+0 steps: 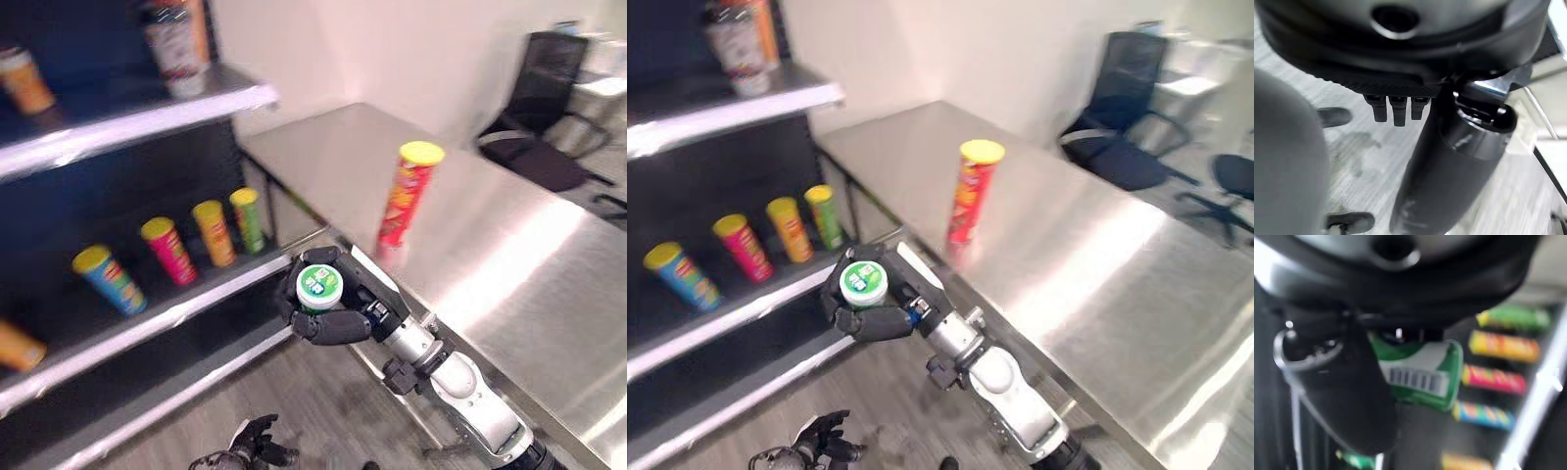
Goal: Put the goods on the table back onto the shelves and tidy them up.
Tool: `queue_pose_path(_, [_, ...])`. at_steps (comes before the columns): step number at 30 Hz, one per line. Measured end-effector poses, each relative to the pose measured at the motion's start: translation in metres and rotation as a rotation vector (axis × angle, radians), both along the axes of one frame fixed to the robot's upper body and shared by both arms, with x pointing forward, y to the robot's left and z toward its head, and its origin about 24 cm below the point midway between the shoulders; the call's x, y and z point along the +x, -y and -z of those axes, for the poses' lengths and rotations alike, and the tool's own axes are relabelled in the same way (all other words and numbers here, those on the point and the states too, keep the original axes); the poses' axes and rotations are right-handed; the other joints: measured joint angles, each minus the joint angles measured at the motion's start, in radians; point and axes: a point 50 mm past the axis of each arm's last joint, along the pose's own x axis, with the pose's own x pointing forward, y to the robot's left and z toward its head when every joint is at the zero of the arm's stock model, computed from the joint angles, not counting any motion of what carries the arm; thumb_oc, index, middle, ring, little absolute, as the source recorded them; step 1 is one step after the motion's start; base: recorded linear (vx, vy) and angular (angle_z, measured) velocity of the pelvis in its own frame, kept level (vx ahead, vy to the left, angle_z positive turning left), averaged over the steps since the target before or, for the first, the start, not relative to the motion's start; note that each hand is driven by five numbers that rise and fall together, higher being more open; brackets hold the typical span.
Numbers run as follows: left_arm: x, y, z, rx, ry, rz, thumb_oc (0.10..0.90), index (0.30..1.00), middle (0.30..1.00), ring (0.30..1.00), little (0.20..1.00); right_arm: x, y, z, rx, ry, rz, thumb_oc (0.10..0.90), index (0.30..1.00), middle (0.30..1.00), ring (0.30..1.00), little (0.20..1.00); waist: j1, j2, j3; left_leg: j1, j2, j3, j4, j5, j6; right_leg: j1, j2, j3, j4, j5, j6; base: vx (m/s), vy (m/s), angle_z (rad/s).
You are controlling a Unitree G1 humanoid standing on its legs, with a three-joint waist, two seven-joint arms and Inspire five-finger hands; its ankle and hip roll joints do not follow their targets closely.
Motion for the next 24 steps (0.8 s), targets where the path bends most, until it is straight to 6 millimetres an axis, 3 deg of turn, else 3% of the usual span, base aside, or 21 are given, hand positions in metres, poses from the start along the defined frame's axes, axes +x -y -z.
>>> queue_pose_path(1, [-0.001, 0.000, 0.000, -0.002, -0.002, -0.008, 0.800, 0.900, 0.900, 0.900, 0.900, 0.002, 0.006, 0.006, -0.073, -0.016, 0.014, 0.400, 0.300, 0.300, 0.300, 0.300, 0.010, 0.005, -0.001, -0.004, 0.059, 0.149, 0.009, 0.028, -0.045, -0.015, -0.018, -0.010, -0.008, 0.000, 0.017, 0.07, 0.349, 2.72])
queue_pose_path(2, [-0.004, -0.005, 0.001, 0.004, -0.013, -0.031, 0.800, 0.900, 0.900, 0.900, 0.900, 0.006, 0.010, 0.009, -0.115, -0.021, 0.029, 0.400, 0.300, 0.300, 0.300, 0.300, 0.009, 0.012, -0.001, 0.024, 0.116, 0.245, 0.007, 0.043, -0.072, -0.016, -0.021, -0.004, -0.011, 0.008, 0.024, 0.03, 0.220, 0.71])
queue_pose_path(3, [-0.009, -0.010, 0.004, 0.007, -0.035, -0.076, 0.800, 0.900, 0.900, 0.900, 0.900, 0.007, 0.017, 0.011, -0.144, -0.023, 0.067, 0.400, 0.300, 0.300, 0.300, 0.300, -0.007, 0.030, 0.005, 0.071, 0.187, 0.393, 0.021, 0.061, -0.115, 0.003, -0.023, -0.018, -0.015, 0.032, 0.034, 0.12, 0.256, 0.63])
queue_pose_path(4, [-0.023, -0.014, 0.008, 0.010, -0.071, -0.127, 0.800, 0.900, 0.900, 0.900, 0.900, 0.006, 0.031, 0.011, -0.148, -0.021, 0.142, 0.400, 0.300, 0.300, 0.300, 0.300, -0.048, 0.055, 0.017, 0.157, 0.240, 0.470, -0.001, 0.105, -0.152, 0.052, -0.026, -0.015, -0.015, 0.040, 0.058, 0.11, 0.187, 0.56])
queue_pose_path(5, [-0.033, -0.014, 0.011, 0.011, -0.096, -0.136, 0.800, 0.900, 0.900, 0.900, 0.900, 0.005, 0.039, 0.009, -0.158, -0.012, 0.179, 0.400, 0.300, 0.300, 0.300, 0.300, -0.057, 0.079, 0.013, 0.208, 0.217, 0.431, -0.034, 0.129, -0.149, 0.068, -0.043, -0.005, -0.015, 0.048, 0.089, 0.19, 0.392, 0.29])
queue_pose_path(6, [-0.041, -0.014, 0.013, -0.006, -0.114, -0.184, 0.800, 0.900, 0.900, 0.900, 0.900, 0.004, 0.050, 0.004, -0.154, 0.007, 0.231, 0.400, 0.300, 0.300, 0.300, 0.300, -0.075, 0.103, 0.008, 0.261, 0.170, 0.385, -0.031, 0.200, -0.180, 0.076, -0.079, 0.011, -0.015, 0.071, 0.129, 0.12, 0.301, -0.06])
queue_pose_path(7, [-0.044, -0.024, 0.013, 0.018, -0.121, -0.202, 0.800, 0.900, 0.900, 0.900, 0.900, 0.003, 0.047, 0.009, -0.099, -0.018, 0.267, 0.400, 0.300, 0.300, 0.300, 0.300, -0.082, 0.054, 0.006, 0.265, 0.114, 0.373, -0.028, 0.196, -0.138, 0.078, -0.127, 0.013, -0.014, 0.088, 0.124, 0.15, 0.413, -0.10])
queue_pose_path(8, [-0.042, -0.049, 0.010, 0.067, -0.113, -0.247, 0.800, 0.900, 0.900, 0.900, 0.900, -0.005, 0.037, 0.015, -0.064, -0.049, 0.252, 0.400, 0.300, 0.300, 0.300, 0.300, -0.081, 0.012, 0.003, 0.269, 0.077, 0.362, -0.022, 0.179, -0.121, 0.080, -0.162, 0.011, -0.015, 0.119, 0.085, 0.09, 0.288, 0.09])
queue_pose_path(10, [-0.038, -0.079, 0.003, 0.148, -0.087, -0.274, 0.800, 0.900, 0.900, 0.900, 0.900, -0.012, 0.020, 0.025, -0.055, -0.091, 0.194, 0.400, 0.300, 0.300, 0.300, 0.300, -0.072, -0.026, 0.002, 0.239, 0.074, 0.332, 0.052, 0.161, -0.105, 0.092, -0.184, 0.013, -0.010, 0.159, 0.034, 0.06, 0.255, 0.23])
queue_pose_path(12, [-0.034, -0.093, -0.002, 0.188, -0.069, -0.278, 0.800, 0.900, 0.900, 0.900, 0.900, -0.015, 0.009, 0.028, -0.031, -0.107, 0.166, 0.400, 0.300, 0.300, 0.300, 0.300, -0.047, -0.068, -0.007, 0.181, 0.094, 0.301, 0.193, 0.124, -0.086, 0.112, -0.202, 0.015, -0.015, 0.188, 0.021, 0.05, 0.258, 0.31])
queue_pose_path(13, [-0.032, -0.091, -0.002, 0.186, -0.066, -0.269, 0.800, 0.900, 0.900, 0.900, 0.900, -0.015, 0.007, 0.023, -0.028, -0.081, 0.153, 0.400, 0.300, 0.300, 0.300, 0.300, -0.040, -0.065, -0.025, 0.141, 0.059, 0.288, 0.163, 0.062, -0.080, 0.117, -0.234, 0.039, -0.011, 0.213, 0.053, 0.05, 0.253, 0.35])
queue_pose_path(14, [-0.033, -0.080, 0.001, 0.164, -0.075, -0.249, 0.800, 0.900, 0.900, 0.900, 0.900, -0.013, 0.012, 0.018, -0.045, -0.053, 0.161, 0.400, 0.300, 0.300, 0.300, 0.300, -0.039, -0.043, -0.027, 0.147, 0.026, 0.285, 0.080, 0.074, -0.066, 0.110, -0.239, 0.044, -0.007, 0.224, 0.069, 0.03, 0.165, 0.18])
queue_pose_path(15, [-0.036, -0.073, 0.004, 0.152, -0.088, -0.220, 0.800, 0.900, 0.900, 0.900, 0.900, -0.010, 0.014, 0.016, -0.048, -0.040, 0.180, 0.400, 0.300, 0.300, 0.300, 0.300, -0.032, -0.040, -0.034, 0.191, -0.033, 0.281, -0.015, 0.129, -0.057, 0.100, -0.279, 0.058, -0.003, 0.223, 0.072, 0.04, 0.199, -0.03])
queue_pose_path(17, [-0.036, -0.068, 0.004, 0.151, -0.087, -0.189, 0.800, 0.900, 0.900, 0.900, 0.900, -0.009, 0.016, 0.015, -0.052, -0.033, 0.204, 0.400, 0.300, 0.300, 0.300, 0.300, -0.038, -0.062, -0.020, 0.200, -0.077, 0.291, -0.019, 0.139, -0.043, 0.086, -0.322, 0.048, 0.027, 0.244, 0.093, 0.05, 0.247, 0.01])
queue_pose_path(18, [-0.032, -0.080, 0.000, 0.186, -0.072, -0.184, 0.800, 0.900, 0.900, 0.900, 0.900, -0.012, 0.017, 0.021, -0.038, -0.057, 0.240, 0.400, 0.300, 0.300, 0.300, 0.300, -0.032, -0.114, 0.003, 0.147, -0.056, 0.290, 0.119, 0.099, -0.016, 0.096, -0.334, 0.043, 0.032, 0.292, 0.059, 0.05, 0.241, 0.14])
queue_pose_path(19, [-0.028, -0.087, -0.002, 0.203, -0.061, -0.183, 0.800, 0.900, 0.900, 0.900, 0.900, -0.013, 0.017, 0.022, -0.027, -0.064, 0.257, 0.400, 0.300, 0.300, 0.300, 0.300, -0.034, -0.137, 0.008, 0.108, -0.053, 0.293, 0.167, 0.075, 0.005, 0.095, -0.344, 0.052, 0.033, 0.308, 0.044, 0.05, 0.246, 0.16])
queue_pose_path(20, [-0.028, -0.085, -0.002, 0.200, -0.060, -0.179, 0.800, 0.900, 0.900, 0.900, 0.900, -0.013, 0.021, 0.020, -0.037, -0.049, 0.266, 0.400, 0.300, 0.300, 0.300, 0.300, -0.041, -0.133, 0.002, 0.121, -0.072, 0.296, 0.131, 0.065, 0.010, 0.088, -0.345, 0.069, 0.044, 0.316, 0.048, 0.09, 0.296, -0.04])
queue_pose_path(21, [-0.030, -0.082, 0.000, 0.192, -0.070, -0.183, 0.800, 0.900, 0.900, 0.900, 0.900, -0.011, 0.026, 0.016, -0.041, -0.027, 0.299, 0.400, 0.300, 0.300, 0.300, 0.300, -0.052, -0.143, -0.003, 0.162, -0.116, 0.331, 0.043, 0.076, 0.008, 0.043, -0.378, 0.100, 0.089, 0.333, 0.029, 0.07, 0.217, -0.20])
queue_pose_path(23, [-0.034, -0.086, 0.000, 0.201, -0.084, -0.195, 0.800, 0.900, 0.900, 0.900, 0.900, -0.010, 0.025, 0.015, -0.028, -0.023, 0.311, 0.400, 0.300, 0.300, 0.300, 0.300, -0.052, -0.134, 0.015, 0.184, -0.115, 0.352, 0.021, 0.087, 0.026, -0.013, -0.392, 0.138, 0.165, 0.351, 0.007, 0.09, 0.166, -0.32])
queue_pose_path(24, [-0.035, -0.084, 0.001, 0.198, -0.092, -0.201, 0.800, 0.900, 0.900, 0.900, 0.900, -0.012, 0.026, 0.018, -0.031, -0.035, 0.312, 0.400, 0.300, 0.300, 0.300, 0.300, -0.069, -0.105, 0.038, 0.210, -0.089, 0.346, 0.004, 0.089, 0.032, -0.057, -0.361, 0.193, 0.271, 0.213, 0.147, 0.15, 0.152, -0.13])
